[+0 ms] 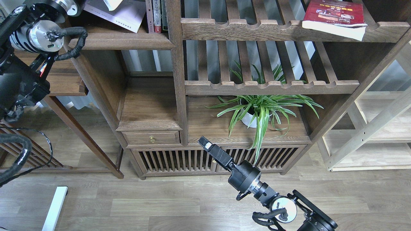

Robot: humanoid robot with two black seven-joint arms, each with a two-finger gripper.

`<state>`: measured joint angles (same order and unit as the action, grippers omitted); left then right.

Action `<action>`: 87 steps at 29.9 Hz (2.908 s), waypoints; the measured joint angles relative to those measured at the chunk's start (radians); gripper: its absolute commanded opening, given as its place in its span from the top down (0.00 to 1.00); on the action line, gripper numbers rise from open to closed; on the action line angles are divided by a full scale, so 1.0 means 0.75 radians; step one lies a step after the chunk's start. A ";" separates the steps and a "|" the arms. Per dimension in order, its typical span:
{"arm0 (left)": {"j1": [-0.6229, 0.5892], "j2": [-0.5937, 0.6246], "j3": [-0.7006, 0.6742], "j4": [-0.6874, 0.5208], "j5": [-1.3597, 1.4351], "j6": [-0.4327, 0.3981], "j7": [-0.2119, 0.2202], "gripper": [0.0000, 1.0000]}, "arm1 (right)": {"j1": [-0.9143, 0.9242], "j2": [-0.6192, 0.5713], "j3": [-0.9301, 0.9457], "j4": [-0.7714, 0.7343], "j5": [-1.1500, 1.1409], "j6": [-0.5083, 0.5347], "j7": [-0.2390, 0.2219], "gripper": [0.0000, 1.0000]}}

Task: Organize books on shelf
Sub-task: 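Push the book into the top shelf with the left gripper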

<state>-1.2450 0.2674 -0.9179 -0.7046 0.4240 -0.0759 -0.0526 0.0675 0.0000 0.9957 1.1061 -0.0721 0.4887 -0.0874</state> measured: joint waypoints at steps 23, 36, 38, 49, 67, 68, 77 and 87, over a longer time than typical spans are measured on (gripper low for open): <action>-0.062 -0.068 0.052 0.110 -0.001 -0.003 -0.011 0.43 | -0.002 0.000 -0.020 0.012 0.000 0.000 0.002 0.17; -0.146 -0.054 0.045 0.123 -0.003 -0.005 -0.012 0.34 | -0.004 0.000 -0.041 0.012 0.000 0.000 0.001 0.17; -0.153 -0.054 0.042 0.121 -0.004 -0.005 -0.012 0.34 | -0.004 0.000 -0.041 0.014 0.000 0.000 0.001 0.17; -0.256 -0.021 0.028 0.121 -0.004 -0.005 -0.011 0.34 | -0.012 0.000 -0.046 0.024 0.000 0.000 0.000 0.17; -0.289 0.080 0.033 0.105 -0.036 -0.107 0.001 0.26 | -0.012 0.000 -0.047 0.031 0.000 0.000 0.001 0.17; -0.283 0.095 0.036 0.103 -0.038 -0.139 0.003 0.25 | -0.011 0.000 -0.043 0.031 0.000 0.000 0.001 0.17; -0.230 0.176 0.049 0.072 -0.148 -0.476 -0.002 0.08 | 0.090 0.000 -0.006 0.026 0.029 0.000 0.015 0.17; -0.058 0.271 0.021 -0.135 -0.240 -0.550 -0.040 0.02 | 0.129 0.000 0.060 0.069 0.115 0.000 0.020 0.17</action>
<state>-1.2887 0.4707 -0.9020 -0.8058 0.2442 -0.4888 -0.0830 0.1645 0.0001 1.0406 1.1576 0.0142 0.4887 -0.0721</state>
